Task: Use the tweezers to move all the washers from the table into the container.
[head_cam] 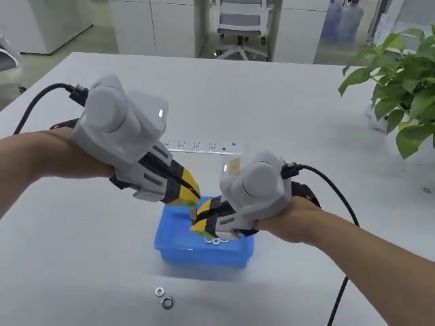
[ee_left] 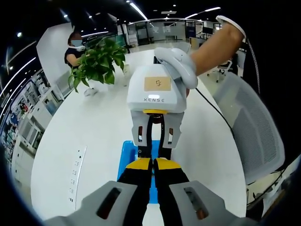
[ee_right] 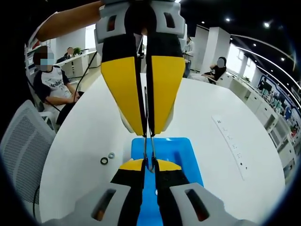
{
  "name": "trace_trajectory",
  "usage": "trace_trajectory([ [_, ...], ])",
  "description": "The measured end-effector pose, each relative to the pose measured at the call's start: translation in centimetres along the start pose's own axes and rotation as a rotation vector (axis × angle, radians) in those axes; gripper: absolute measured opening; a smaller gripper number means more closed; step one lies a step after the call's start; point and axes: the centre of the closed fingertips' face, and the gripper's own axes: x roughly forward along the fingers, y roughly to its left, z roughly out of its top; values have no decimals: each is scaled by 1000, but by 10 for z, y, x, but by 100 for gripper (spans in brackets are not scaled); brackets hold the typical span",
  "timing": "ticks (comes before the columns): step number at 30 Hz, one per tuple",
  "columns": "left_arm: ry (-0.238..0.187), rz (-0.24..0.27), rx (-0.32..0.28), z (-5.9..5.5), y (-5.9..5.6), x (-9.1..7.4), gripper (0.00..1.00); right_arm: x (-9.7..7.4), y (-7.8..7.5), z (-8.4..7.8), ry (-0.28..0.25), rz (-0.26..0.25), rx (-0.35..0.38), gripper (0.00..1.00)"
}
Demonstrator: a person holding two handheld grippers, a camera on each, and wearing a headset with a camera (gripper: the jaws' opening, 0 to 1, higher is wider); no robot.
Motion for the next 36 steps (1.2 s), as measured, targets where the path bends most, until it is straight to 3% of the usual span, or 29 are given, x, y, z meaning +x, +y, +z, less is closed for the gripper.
trace_trajectory([
  [22,17,-25,-27,-27,12,26,6,23,-10,-29,24,37,36,10],
  [36,18,-42,-40,-35,17,39,6,31,-14,-43,39,51,47,10],
])
